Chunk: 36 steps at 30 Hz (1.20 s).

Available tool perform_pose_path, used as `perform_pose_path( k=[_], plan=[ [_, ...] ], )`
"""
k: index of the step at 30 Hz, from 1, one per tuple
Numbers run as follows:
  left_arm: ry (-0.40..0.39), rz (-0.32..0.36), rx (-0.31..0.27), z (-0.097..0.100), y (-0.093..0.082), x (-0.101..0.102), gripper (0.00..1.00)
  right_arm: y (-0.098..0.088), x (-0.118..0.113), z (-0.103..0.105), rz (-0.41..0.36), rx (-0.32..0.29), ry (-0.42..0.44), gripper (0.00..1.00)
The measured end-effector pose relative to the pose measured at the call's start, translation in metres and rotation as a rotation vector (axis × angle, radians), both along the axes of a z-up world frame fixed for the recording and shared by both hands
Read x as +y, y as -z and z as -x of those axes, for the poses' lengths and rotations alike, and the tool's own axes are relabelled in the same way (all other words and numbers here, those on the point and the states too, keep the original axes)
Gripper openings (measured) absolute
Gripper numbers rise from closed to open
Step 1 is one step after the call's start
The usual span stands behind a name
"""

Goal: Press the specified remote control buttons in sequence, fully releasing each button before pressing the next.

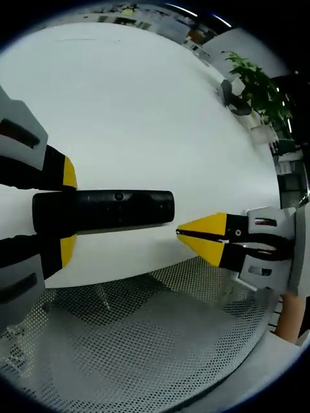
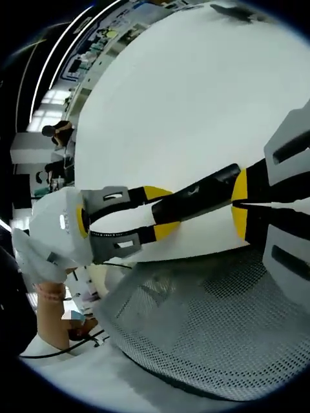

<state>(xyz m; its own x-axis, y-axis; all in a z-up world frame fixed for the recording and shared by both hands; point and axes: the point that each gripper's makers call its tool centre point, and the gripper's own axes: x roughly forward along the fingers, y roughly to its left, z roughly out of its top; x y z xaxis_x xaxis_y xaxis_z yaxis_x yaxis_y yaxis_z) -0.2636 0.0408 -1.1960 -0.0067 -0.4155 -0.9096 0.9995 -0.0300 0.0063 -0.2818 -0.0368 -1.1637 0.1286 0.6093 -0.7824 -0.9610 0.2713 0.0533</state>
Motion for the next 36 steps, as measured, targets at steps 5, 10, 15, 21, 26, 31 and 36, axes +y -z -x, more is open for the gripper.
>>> perform_pose_path(
  k=[5,10,15,21,26,31,36],
  plan=[
    [0.004,-0.012,0.002,-0.001,0.0,-0.001,0.23,0.012,-0.01,-0.011,0.078,-0.001,-0.026,0.0],
    [0.005,-0.029,0.0,0.0,0.0,0.0,0.23,0.016,-0.011,-0.018,0.102,0.003,-0.042,0.0],
    [0.002,-0.015,0.004,0.0,0.0,0.0,0.23,0.019,-0.008,-0.018,0.128,-0.014,-0.091,0.0],
    [0.003,-0.017,0.005,0.0,0.0,0.0,0.23,0.021,-0.009,-0.019,0.214,-0.068,-0.181,0.0],
    [0.015,-0.02,0.002,0.0,0.0,-0.001,0.23,0.023,-0.007,-0.02,0.301,-0.11,-0.27,0.0],
    [0.015,-0.04,0.007,-0.001,0.0,-0.001,0.23,0.023,-0.007,-0.022,0.297,-0.088,-0.244,0.0],
    [0.007,-0.049,0.007,0.0,0.001,0.0,0.23,0.02,-0.007,-0.022,0.147,-0.03,-0.113,0.0]
  ],
)
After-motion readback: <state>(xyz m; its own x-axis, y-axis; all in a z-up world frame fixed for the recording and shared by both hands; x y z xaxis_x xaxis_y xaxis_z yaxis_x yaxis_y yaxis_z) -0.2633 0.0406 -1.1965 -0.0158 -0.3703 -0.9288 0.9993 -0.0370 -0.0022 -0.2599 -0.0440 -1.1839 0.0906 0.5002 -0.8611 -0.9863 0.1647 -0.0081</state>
